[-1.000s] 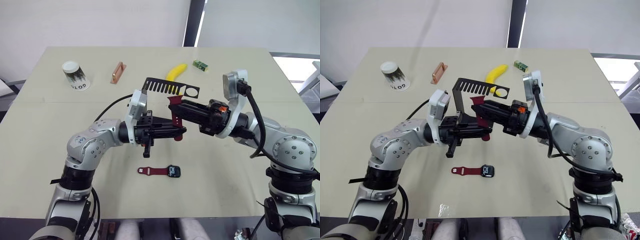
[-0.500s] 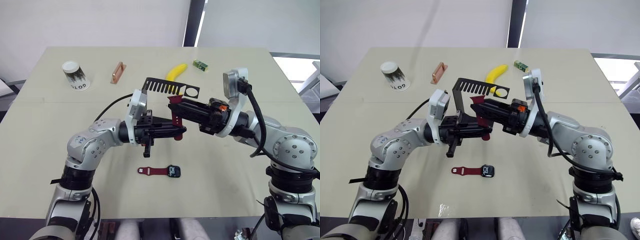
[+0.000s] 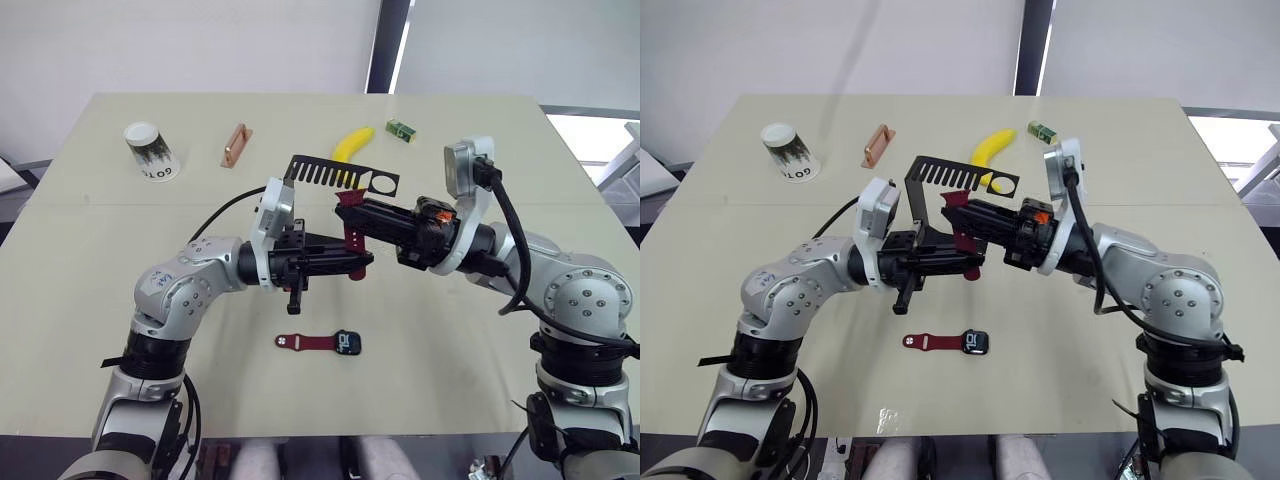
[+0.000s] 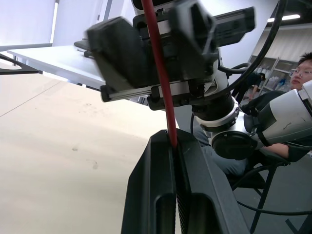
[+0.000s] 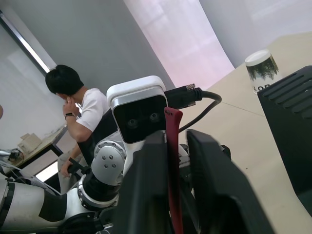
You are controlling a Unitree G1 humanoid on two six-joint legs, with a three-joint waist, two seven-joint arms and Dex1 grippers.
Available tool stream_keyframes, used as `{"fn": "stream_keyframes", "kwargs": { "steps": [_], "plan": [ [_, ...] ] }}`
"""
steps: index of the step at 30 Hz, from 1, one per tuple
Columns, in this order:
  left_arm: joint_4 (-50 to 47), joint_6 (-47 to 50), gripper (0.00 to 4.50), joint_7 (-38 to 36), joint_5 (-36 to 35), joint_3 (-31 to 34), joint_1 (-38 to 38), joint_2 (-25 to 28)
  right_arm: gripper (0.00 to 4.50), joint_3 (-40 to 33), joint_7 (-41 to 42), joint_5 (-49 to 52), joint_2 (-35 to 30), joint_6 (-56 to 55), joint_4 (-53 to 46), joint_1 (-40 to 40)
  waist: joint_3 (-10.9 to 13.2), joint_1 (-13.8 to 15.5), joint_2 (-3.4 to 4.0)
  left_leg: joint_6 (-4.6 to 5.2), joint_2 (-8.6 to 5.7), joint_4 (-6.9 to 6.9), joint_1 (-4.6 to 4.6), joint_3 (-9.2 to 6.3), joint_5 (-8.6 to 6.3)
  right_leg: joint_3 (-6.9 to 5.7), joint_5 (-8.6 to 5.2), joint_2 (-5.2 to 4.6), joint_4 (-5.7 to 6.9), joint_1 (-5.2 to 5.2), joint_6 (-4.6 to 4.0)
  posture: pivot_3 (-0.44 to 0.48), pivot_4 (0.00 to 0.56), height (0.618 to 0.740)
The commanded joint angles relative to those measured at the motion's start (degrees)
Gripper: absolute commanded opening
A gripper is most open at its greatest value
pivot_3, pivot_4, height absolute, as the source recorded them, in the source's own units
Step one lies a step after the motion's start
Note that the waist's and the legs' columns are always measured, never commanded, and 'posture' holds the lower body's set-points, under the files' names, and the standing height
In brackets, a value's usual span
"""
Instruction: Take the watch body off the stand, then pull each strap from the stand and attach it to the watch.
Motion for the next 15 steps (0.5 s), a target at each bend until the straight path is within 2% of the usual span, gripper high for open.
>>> {"fn": "stream_keyframes", "kwargs": {
  "steps": [1, 15],
  "plan": [
    [-1.93, -0.84, 0.00, 0.03, -0.32, 0.34, -1.31, -0.30, 0.06, -0.68, 1.03, 0.67, 0.34, -1.47, -2.13, -0.88, 0.00, 0.01, 0.00, 0.00, 0.00, 0.00, 0.00, 0.00, 0.00, 0.00, 0.00, 0.00, 0.00, 0.00, 0.00, 0.000, 0.150, 0.740],
    [-1.54, 0.76, 0.00, -0.21, -0.79, 0.28, -1.66, 0.60, 0.06, -0.83, 2.52, 0.08, -0.37, -1.56, -2.88, -0.40, 0.00, 0.01, 0.00, 0.00, 0.00, 0.00, 0.00, 0.00, 0.00, 0.00, 0.00, 0.00, -0.01, 0.00, 0.00, 0.000, 0.150, 0.740]
  ]
}}
